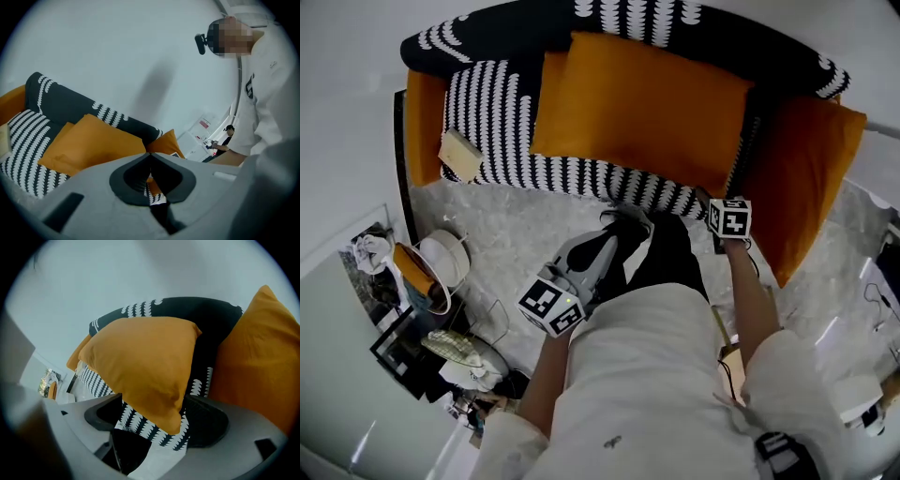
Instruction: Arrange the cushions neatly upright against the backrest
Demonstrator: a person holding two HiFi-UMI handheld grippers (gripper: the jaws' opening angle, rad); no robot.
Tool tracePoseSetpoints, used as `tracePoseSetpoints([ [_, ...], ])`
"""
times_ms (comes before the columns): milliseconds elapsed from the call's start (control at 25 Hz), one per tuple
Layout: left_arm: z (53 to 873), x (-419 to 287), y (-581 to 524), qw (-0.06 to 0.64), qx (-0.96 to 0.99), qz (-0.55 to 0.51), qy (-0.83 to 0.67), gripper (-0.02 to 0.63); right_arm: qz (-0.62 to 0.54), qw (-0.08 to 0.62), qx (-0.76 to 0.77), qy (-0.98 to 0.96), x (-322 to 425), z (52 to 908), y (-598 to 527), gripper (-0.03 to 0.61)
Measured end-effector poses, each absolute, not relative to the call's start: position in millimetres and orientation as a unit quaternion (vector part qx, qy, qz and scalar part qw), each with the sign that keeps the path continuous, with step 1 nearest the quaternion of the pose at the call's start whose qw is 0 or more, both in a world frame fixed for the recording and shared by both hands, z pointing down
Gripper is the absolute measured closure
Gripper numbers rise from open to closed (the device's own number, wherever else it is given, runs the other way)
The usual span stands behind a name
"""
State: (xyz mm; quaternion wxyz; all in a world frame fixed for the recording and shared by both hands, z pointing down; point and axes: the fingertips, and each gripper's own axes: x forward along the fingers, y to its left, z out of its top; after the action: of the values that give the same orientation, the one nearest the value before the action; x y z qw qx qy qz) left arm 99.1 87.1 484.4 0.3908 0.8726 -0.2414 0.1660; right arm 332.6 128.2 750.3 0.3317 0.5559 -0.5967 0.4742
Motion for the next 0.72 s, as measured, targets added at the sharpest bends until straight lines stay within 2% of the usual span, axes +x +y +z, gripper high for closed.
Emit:
tracePoseSetpoints([
  [280,495.3,105.1,96.8,0.397,0.867,0.195,-0.230,0.601,0.475,0.375,0.519,-0.604,334.2,791.9,124.6,0.210],
  [480,489.4,97.8,101.8,0.399,0.862,0.190,-0.250,0.601,0.492,0.386,0.481,-0.615,329.9,785.6,121.4,0.215],
  [520,489.0,94.6,100.7,0.399,0.860,0.185,-0.258,0.601,0.494,0.382,0.477,-0.619,329.7,780.1,119.6,0.233],
  [600,488.3,87.7,95.6,0.400,0.857,0.172,-0.274,0.601,0.491,0.378,0.475,-0.625,329.6,767.7,114.3,0.331],
  [720,482.7,79.1,86.7,0.392,0.860,0.150,-0.290,0.601,0.477,0.381,0.470,-0.638,325.9,747.3,105.9,0.405],
])
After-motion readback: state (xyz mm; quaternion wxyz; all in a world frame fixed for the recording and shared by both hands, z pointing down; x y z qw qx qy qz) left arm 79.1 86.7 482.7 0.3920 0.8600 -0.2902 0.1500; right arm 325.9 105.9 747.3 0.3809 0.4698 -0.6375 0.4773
